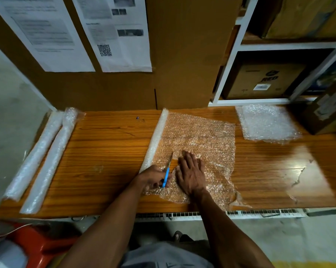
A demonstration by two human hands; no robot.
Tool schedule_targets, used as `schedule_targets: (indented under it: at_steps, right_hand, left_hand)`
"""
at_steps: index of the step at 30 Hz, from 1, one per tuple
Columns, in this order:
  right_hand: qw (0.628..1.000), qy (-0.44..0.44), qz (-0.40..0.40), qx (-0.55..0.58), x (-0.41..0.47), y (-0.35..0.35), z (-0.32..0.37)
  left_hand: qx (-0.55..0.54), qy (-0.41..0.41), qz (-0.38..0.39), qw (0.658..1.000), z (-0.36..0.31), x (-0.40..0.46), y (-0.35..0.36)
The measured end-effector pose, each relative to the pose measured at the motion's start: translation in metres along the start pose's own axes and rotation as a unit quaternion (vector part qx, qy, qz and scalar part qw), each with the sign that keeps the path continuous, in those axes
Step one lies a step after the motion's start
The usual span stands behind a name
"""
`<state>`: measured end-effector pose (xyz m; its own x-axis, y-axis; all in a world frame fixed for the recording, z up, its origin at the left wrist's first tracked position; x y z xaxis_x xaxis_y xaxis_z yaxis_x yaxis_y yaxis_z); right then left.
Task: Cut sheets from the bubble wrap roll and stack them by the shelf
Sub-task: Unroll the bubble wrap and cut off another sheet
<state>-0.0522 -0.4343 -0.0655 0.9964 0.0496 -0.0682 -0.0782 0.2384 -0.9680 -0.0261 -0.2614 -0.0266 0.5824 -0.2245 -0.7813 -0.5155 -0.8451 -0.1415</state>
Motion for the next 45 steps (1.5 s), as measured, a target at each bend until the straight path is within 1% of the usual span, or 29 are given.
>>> schedule_targets:
  at_steps: [6,13,17,19,22,24,26,30,35,41,45]
  right_hand:
    - [0.999,-0.016,-0.027,0.036,0.005,0.001,-0.004]
    - [0.992,-0.014,-0.093,0.079,0.015,-0.005,-0.010]
    - [0.990,-0.013,-0.109,0.092,0.024,-0.009,-0.014]
    - [0.992,0.010,-0.092,0.087,0.031,-0.007,-0.017]
    - [0.997,0.048,-0.026,0.056,0.037,0.003,-0.022]
    - [0.998,0.053,0.009,0.033,0.037,0.010,-0.024]
    - [0.998,0.052,0.026,0.015,0.036,0.013,-0.024]
    - [0.998,0.058,0.036,0.006,0.036,0.014,-0.023]
    - [0.998,0.058,0.032,0.010,0.035,0.010,-0.022]
    - [0.996,0.077,0.017,0.034,0.040,0.007,-0.025]
    - [0.997,0.068,0.009,0.030,0.042,0.001,-0.029]
  left_hand:
    - [-0.013,-0.028,0.070,0.997,-0.007,0.006,0.002]
    - [0.006,-0.047,0.066,0.997,-0.017,0.008,-0.001]
    - [-0.003,-0.040,0.068,0.997,-0.022,0.011,0.001]
    - [-0.002,-0.033,0.059,0.998,-0.023,0.015,0.001]
    - [-0.005,-0.031,0.044,0.999,-0.025,0.018,0.002]
    - [-0.005,-0.025,0.030,0.999,-0.026,0.021,0.001]
    - [-0.006,-0.016,0.021,1.000,-0.025,0.024,0.001]
    - [-0.004,0.007,-0.023,1.000,-0.023,0.025,-0.001]
    - [-0.007,0.005,-0.028,1.000,-0.020,0.030,-0.001]
    - [0.013,-0.016,0.024,1.000,-0.025,0.031,0.004]
    - [-0.009,-0.037,0.030,0.999,-0.029,0.029,0.009]
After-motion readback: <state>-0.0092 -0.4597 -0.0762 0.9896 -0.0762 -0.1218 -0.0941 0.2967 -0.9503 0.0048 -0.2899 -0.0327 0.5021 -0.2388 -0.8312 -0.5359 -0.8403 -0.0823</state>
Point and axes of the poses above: each hand's wrist, its own x-axis towards the middle knuckle, its own y-axis out of the palm, z = x × y, the point moved 4 cm from there along x, towards the middle knuckle, and after that the axes turned 1 degree about -y, right-handed, at the moved point
